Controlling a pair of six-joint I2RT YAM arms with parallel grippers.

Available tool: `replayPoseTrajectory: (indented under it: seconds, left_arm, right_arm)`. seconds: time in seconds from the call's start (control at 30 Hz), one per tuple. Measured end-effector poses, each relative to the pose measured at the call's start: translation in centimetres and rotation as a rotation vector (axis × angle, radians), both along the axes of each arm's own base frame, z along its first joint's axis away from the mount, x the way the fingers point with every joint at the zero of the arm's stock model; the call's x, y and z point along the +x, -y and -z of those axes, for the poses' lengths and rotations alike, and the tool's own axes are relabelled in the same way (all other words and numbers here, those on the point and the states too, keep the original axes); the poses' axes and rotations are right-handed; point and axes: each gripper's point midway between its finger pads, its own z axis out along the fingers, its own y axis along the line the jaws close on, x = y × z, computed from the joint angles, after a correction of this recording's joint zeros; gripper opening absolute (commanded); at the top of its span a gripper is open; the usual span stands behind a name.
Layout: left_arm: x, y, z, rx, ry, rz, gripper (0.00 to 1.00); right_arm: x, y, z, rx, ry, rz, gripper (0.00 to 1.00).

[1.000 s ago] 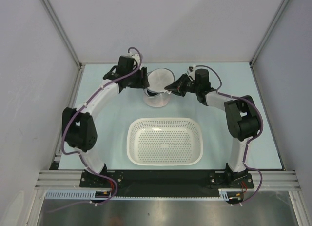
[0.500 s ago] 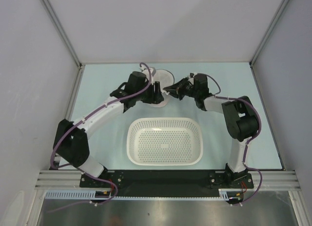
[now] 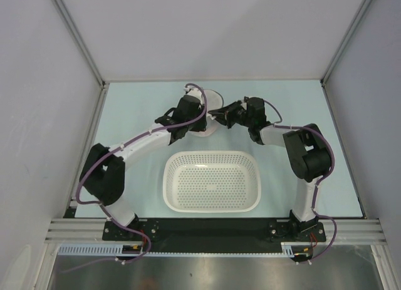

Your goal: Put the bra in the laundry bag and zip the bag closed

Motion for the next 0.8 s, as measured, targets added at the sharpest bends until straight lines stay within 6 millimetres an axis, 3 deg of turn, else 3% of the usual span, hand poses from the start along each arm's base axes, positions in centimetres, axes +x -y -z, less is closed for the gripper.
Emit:
replayPoseTrajectory:
  seconds: [0.17,0.4,0.47,0.5,0.57,0.67,0.8]
  left_arm:
    - [1.3,0.1,1.3,0.029,0.003,-0.031,0.43]
    - [2.4,0.2,0.4,0.027,0.041,-0.062,0.43]
    - [2.5,0.1,0.3,0.028,0.045,-0.068,0.38]
    - [2.6,0.2,0.3,0.029,0.047,-0.071,0.28]
    - [2.7,0.2,0.3,0.030,0.048,-0.081,0.20]
    - [3.0,0.0,0.3,0.037,0.051,-0.102,0.00]
    - [3.2,-0.2,0.1,0.049,0.055,-0.119,0.00]
  right_arm:
    - [0.1,0.0,-0.2,0.013,-0.005,0.005,0.02]
    - [0.0,0.0,-0.3,0.016,0.001,0.004,0.02]
    - [0.0,-0.1,-0.3,0.017,0.003,0.005,0.02]
    - [0.0,-0.1,-0.3,0.018,0.004,0.005,0.00]
    - [0.0,0.0,-0.3,0.018,0.006,0.008,0.00]
    - [0.0,0.0,-0.2,0.017,0.006,0.010,0.00]
    - [0.0,0.1,-0.1,0.015,0.009,0.012,0.00]
